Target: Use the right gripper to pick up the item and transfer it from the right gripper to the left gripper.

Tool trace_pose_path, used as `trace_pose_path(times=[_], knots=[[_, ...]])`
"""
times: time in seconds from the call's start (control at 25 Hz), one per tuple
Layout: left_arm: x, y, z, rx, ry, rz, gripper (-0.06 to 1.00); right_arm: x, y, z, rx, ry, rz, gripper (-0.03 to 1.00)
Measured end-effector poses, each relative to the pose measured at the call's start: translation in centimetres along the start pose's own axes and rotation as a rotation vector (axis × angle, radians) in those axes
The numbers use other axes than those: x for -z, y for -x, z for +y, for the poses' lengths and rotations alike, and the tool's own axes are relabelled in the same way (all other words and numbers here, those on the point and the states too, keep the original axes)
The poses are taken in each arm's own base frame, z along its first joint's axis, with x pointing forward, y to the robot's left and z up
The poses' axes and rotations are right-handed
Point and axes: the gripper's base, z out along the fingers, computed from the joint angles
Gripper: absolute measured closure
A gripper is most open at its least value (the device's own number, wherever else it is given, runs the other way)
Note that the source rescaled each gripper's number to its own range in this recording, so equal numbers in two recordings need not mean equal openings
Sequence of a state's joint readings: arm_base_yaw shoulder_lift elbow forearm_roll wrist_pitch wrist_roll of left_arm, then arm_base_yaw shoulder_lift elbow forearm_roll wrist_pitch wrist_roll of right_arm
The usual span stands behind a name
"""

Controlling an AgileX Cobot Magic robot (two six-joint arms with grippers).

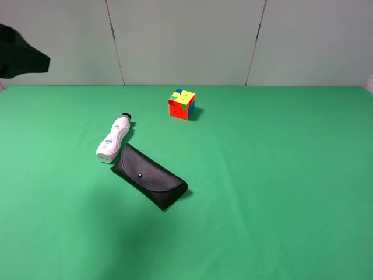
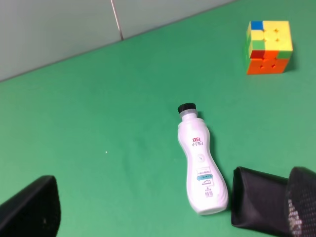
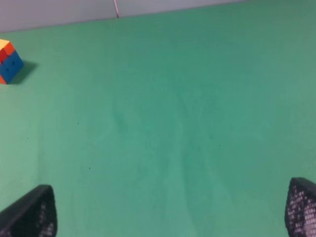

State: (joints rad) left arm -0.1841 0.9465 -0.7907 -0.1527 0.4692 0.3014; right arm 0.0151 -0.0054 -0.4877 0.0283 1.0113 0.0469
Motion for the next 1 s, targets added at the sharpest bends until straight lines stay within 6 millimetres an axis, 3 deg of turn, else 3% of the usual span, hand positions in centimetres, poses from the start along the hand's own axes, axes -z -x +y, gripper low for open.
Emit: trace_pose_path(times=[0.64, 1.0], knots=[[8.1, -2.4, -1.3, -0.016, -0.039, 0.009, 0.12, 0.0, 0.0, 0.0, 0.0, 0.0, 0.0, -0.03], [12.6, -7.0, -2.4, -0.01, -0.032, -0.047, 0.12, 0.0, 0.0, 0.0, 0.0, 0.0, 0.0, -0.03]])
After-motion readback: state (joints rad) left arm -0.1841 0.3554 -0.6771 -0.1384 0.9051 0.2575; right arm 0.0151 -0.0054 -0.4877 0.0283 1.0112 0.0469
